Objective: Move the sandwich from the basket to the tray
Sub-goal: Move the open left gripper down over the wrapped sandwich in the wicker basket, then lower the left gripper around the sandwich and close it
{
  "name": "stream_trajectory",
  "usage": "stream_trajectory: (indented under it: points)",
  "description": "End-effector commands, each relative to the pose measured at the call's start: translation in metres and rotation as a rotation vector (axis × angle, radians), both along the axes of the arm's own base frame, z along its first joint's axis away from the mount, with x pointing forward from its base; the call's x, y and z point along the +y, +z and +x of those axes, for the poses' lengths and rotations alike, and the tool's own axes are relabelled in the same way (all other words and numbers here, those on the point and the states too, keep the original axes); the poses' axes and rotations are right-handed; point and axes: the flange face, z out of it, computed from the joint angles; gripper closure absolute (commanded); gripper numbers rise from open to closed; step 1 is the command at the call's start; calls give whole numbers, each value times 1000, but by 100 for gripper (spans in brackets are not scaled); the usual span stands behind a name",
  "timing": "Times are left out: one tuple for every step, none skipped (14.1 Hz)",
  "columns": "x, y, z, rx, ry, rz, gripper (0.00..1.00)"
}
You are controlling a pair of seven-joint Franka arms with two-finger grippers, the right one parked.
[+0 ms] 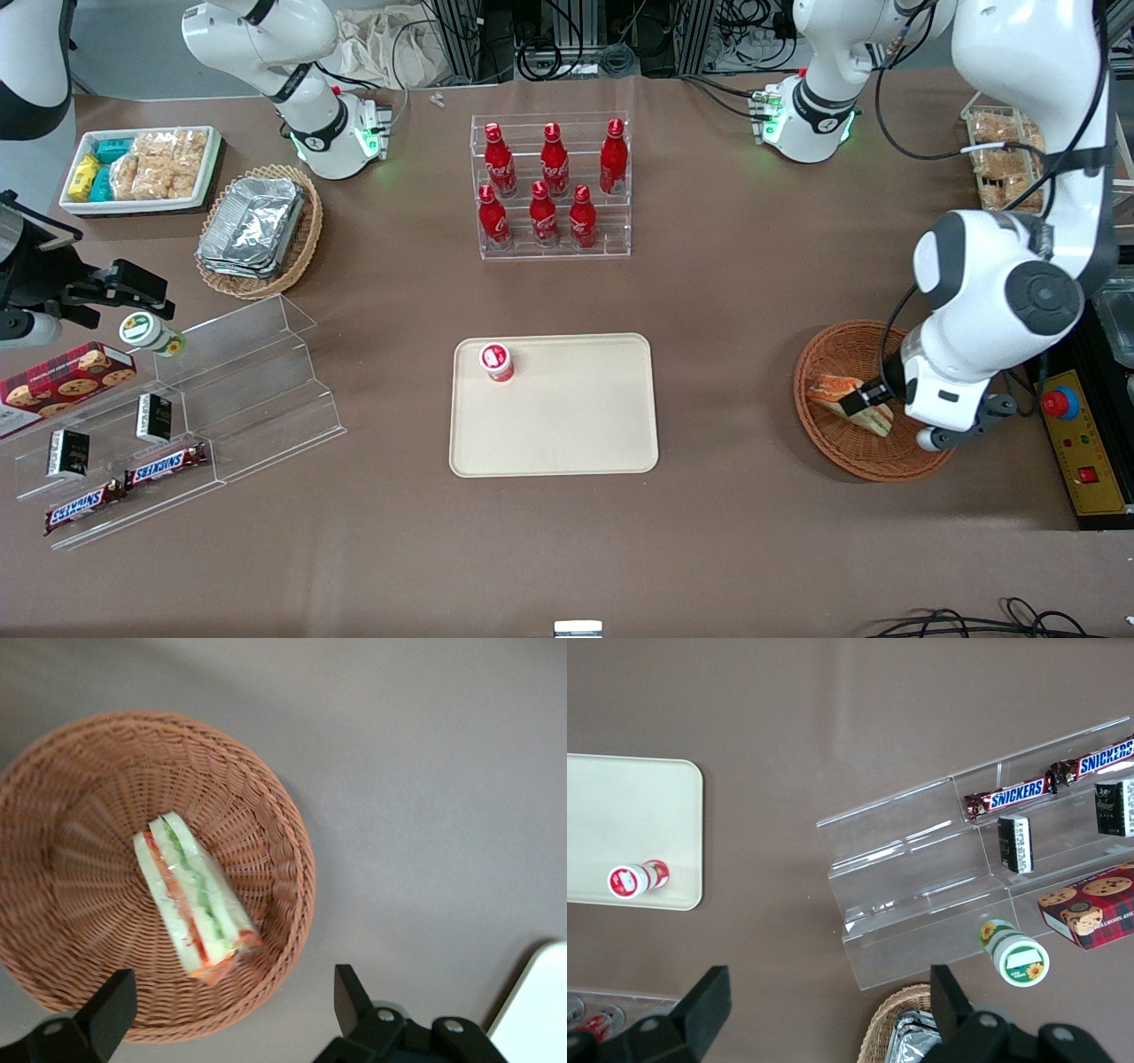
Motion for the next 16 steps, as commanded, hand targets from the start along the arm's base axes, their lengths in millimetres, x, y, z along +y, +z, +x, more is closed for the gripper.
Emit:
stream_trajectory:
  points:
    - [9,-11,1,1,104,9,1]
    - [10,-19,-2,7,109,11,1]
    - [14,-29,-7,7,122,12,1]
    - [18,-40,-12,3,158,13,1]
    - [30,-49,-17,-1,207,10,1]
    - [33,-54,-20,1,230,10,1]
    - [33,-58,-22,7,235,11,1]
    - [33,-61,-21,4,252,10,1]
    - [36,-63,-18,-19,286,6,1]
    - [35,-71,-19,-31,313,1,1]
    - [36,-74,-20,-45,333,-3,1]
    - [35,-76,-20,-53,344,-6,1]
    - [36,-79,-21,-56,361,-7,1]
    - [36,-85,-22,-56,366,-7,1]
    - [36,-94,-28,-55,366,-7,1]
    - [38,-103,-34,-76,367,-11,1]
